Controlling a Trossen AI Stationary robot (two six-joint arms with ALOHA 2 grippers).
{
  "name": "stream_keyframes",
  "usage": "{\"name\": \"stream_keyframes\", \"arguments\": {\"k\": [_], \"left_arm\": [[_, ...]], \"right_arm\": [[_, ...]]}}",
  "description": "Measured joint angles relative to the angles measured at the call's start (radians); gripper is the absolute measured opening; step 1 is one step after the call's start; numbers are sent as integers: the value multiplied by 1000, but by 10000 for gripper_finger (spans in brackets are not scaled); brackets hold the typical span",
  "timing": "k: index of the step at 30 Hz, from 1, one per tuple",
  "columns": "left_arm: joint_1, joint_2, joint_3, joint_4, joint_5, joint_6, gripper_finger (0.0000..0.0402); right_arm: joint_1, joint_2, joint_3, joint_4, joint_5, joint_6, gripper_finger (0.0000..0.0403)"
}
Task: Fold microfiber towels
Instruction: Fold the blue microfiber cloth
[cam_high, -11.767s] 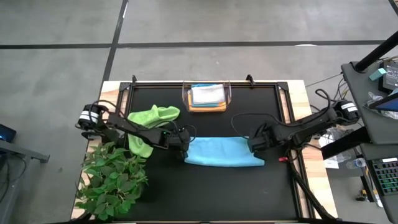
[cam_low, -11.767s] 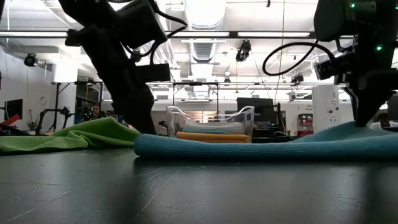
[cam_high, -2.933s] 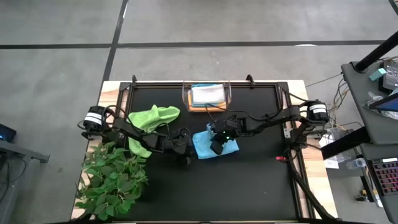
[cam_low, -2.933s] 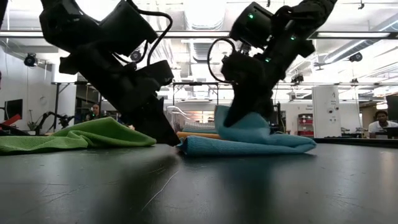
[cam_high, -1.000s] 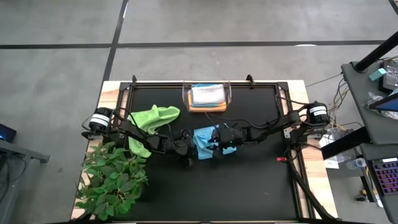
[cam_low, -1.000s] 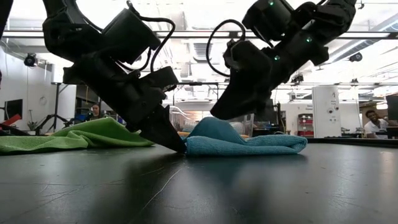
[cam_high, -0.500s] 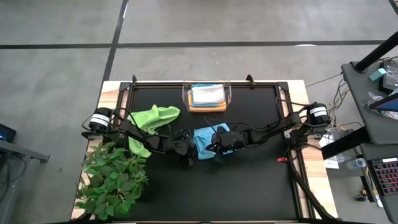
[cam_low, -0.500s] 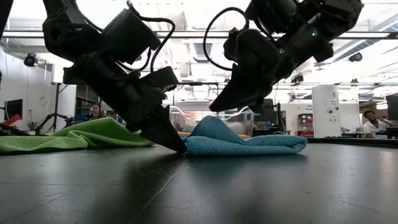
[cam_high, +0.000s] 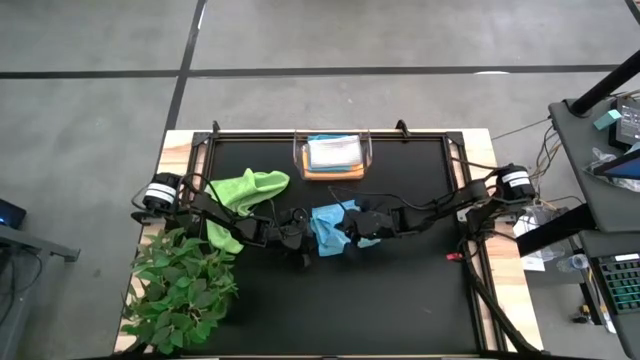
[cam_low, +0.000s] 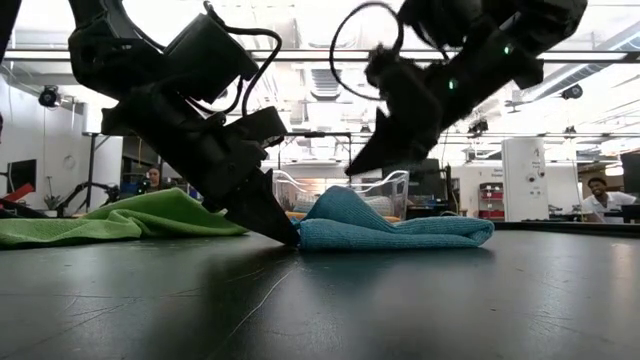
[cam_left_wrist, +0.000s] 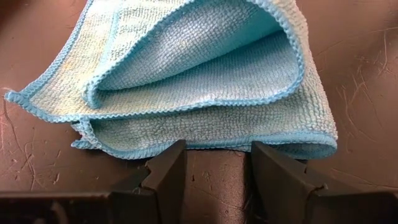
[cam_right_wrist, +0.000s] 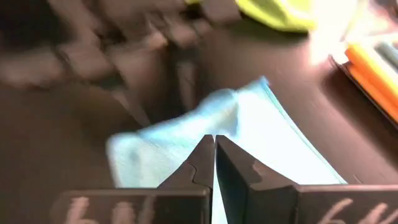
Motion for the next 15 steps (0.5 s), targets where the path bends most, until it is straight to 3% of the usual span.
{"name": "stream_keyframes", "arguments": {"k": [5,10,15], "left_arm": [[0,0,0,0,0,0,168],[0,0,0,0,0,0,168],[0,0,0,0,0,-2,168]], "right_arm": [[4,63,-5,48,-2,1,8],[21,166,-4,229,-128,3,8],[26,241,42,254,-147,9,8]]}}
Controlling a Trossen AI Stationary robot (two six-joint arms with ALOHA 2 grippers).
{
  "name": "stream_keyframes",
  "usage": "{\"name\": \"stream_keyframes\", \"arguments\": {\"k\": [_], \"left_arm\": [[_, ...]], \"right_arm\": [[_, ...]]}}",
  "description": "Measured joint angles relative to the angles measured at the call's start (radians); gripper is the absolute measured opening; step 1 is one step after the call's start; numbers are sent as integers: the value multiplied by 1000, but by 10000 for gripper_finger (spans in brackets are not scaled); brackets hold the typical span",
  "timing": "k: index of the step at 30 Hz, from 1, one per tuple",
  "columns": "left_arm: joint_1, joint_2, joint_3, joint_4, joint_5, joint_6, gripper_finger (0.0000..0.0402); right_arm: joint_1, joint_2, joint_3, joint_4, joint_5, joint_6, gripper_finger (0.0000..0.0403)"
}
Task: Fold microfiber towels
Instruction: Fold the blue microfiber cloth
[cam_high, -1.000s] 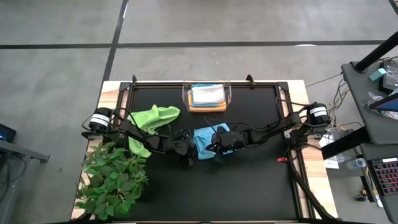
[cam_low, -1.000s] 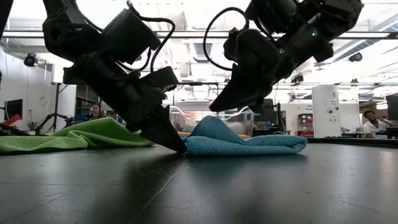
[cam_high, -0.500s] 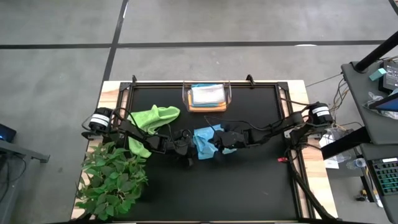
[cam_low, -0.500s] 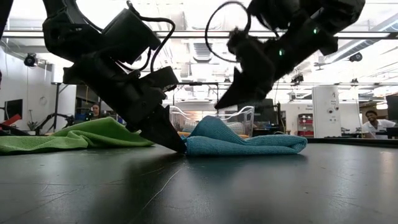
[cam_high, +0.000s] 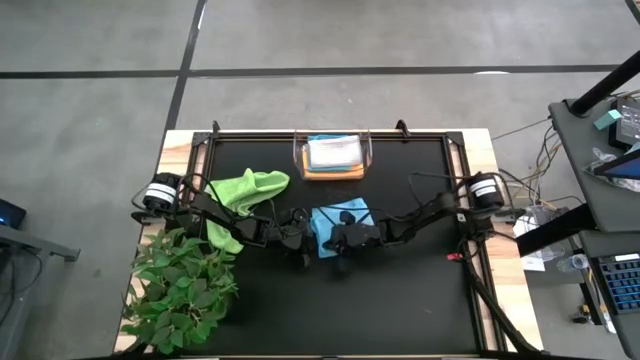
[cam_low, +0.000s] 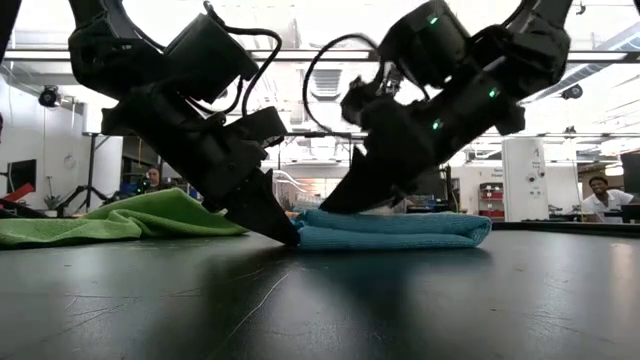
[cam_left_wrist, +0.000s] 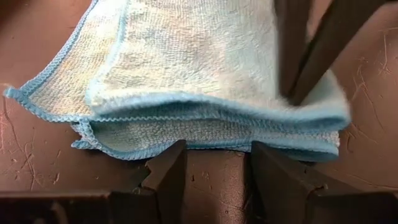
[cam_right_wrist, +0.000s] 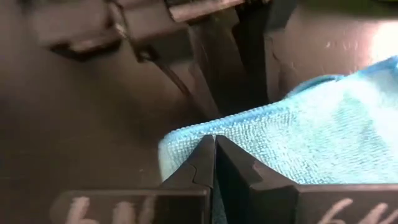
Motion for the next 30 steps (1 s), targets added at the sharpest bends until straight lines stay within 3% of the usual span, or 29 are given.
{"name": "stream_keyframes", "arguments": {"k": [7,15,21,30], "left_arm": [[0,-1,1,-1,0,1,168],[0,-42,2,-66,17,-1,168],[0,-113,2,-162,15,-4,168],[13,-177,8,-149,-12,71,168]], "right_arm": [[6,64,73,-28,-51,-21,8],[7,34,89,-62,-50,-73,8],[9,-42,89,-166,-40,-117,8],[15,-264,61,-492,131,-206,8]]}}
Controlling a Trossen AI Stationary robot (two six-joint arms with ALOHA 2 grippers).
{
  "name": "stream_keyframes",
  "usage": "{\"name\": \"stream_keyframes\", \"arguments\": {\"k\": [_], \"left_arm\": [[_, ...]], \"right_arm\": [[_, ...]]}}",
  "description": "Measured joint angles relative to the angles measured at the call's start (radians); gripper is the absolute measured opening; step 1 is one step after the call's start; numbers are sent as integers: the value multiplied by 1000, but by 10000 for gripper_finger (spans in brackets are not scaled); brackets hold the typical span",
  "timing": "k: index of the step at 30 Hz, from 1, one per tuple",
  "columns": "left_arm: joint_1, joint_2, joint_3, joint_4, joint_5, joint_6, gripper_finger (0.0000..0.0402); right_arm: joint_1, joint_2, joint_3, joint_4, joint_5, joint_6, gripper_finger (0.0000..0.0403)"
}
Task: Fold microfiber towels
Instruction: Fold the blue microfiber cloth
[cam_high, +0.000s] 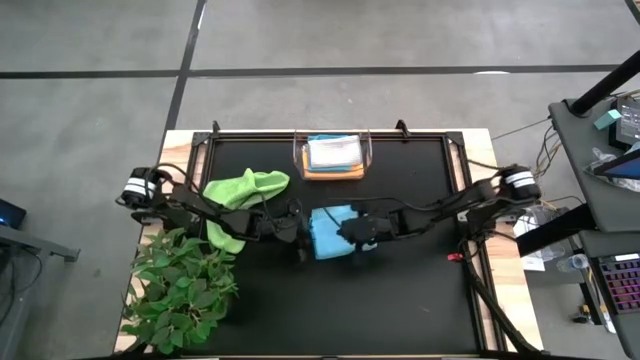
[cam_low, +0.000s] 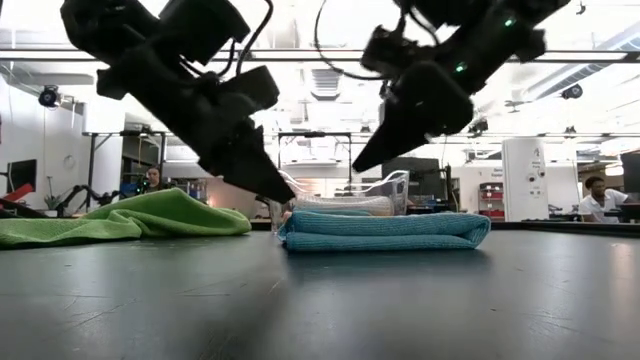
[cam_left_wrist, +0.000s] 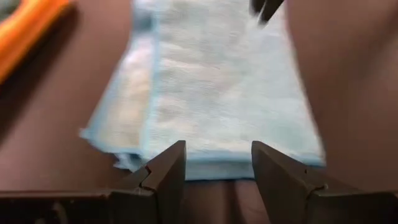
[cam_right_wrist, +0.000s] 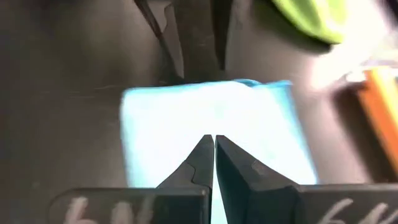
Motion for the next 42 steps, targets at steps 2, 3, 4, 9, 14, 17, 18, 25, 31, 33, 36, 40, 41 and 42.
{"name": "stream_keyframes", "arguments": {"k": [2,3,4,9,14,17,18,25,31,33,36,40,41,42], "left_arm": [[20,3,0,13,-17,1,168],[30,12,0,39,-17,4,168],[40,17,0,54,-17,12,168],[97,70,0,116,7,26,168],[118,104,5,121,37,25,168],[118,110,9,121,60,15,159],[119,111,9,119,67,5,153],[124,131,11,113,75,-1,80],[124,119,24,113,76,37,6],[124,103,31,115,76,60,7],[124,77,34,114,76,85,4],[124,38,34,114,76,91,1],[123,28,33,114,76,99,1],[123,22,33,114,76,104,1]], "right_arm": [[0,-56,-32,-16,26,-14,8],[0,-83,-52,-20,30,-16,8],[-2,-109,-72,-17,31,-16,8],[-3,-199,-185,102,31,-5,8],[-3,-236,-293,246,30,-5,8],[-3,-241,-332,292,30,11,8],[-3,-242,-344,303,31,16,9],[-3,-241,-369,327,31,20,8],[-3,-241,-369,328,31,10,9],[-7,-241,-369,327,30,9,9],[-29,-241,-369,321,29,21,9],[-101,-241,-361,294,-40,18,16],[-126,-240,-358,289,-85,9,22],[-151,-234,-356,289,-132,3,29]]}}
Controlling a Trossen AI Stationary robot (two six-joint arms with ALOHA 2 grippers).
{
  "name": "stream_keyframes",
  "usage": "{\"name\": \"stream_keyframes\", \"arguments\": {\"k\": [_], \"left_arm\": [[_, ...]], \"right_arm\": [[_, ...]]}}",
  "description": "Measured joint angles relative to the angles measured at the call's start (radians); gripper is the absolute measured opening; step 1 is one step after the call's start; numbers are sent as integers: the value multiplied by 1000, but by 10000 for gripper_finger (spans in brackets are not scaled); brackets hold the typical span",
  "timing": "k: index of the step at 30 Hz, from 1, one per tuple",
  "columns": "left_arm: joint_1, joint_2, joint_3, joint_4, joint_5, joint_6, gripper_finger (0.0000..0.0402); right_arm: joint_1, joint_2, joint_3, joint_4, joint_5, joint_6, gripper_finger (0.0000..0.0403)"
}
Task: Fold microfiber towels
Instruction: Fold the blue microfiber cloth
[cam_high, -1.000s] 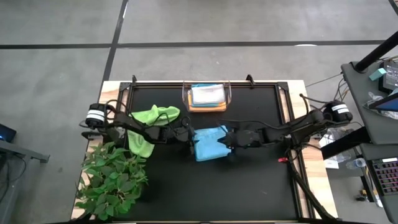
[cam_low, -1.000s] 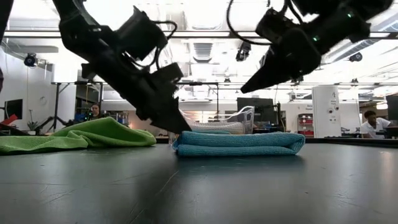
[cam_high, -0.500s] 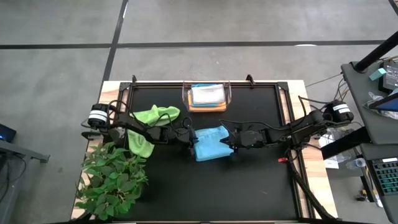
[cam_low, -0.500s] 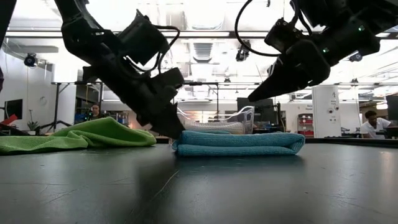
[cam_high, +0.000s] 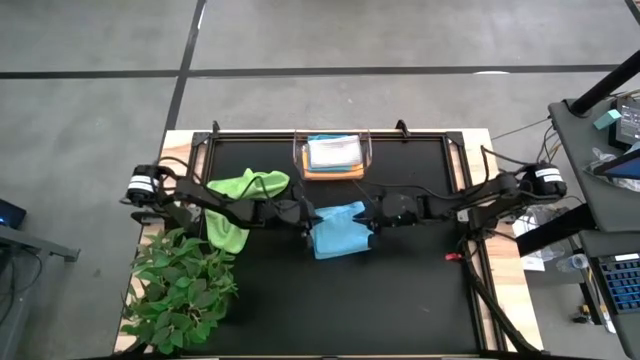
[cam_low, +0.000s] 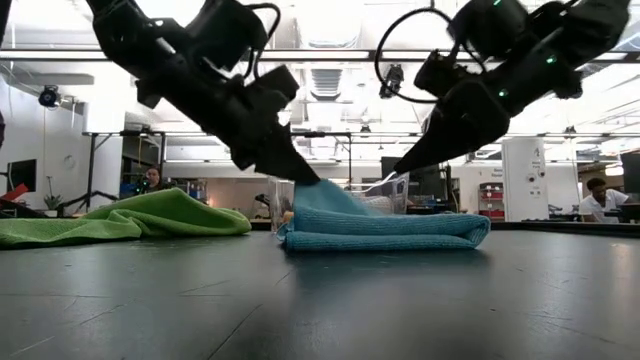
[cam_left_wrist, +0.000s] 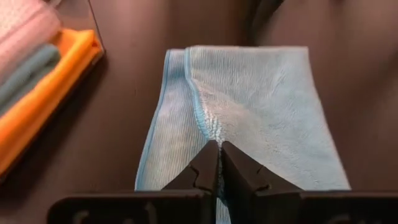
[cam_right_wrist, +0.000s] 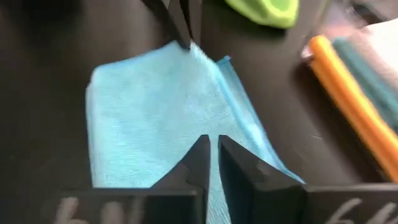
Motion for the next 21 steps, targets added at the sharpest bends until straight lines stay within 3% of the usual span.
{"name": "stream_keyframes", "arguments": {"k": [9,15,21], "left_arm": [[0,-70,-2,-25,0,34,0],[-1,-90,-2,-55,0,29,0],[-1,-90,-2,-73,0,26,0]], "right_arm": [[-169,105,44,174,-251,-69,114],[-223,217,116,270,-401,-66,142],[-236,348,191,252,-468,-97,156]]}}
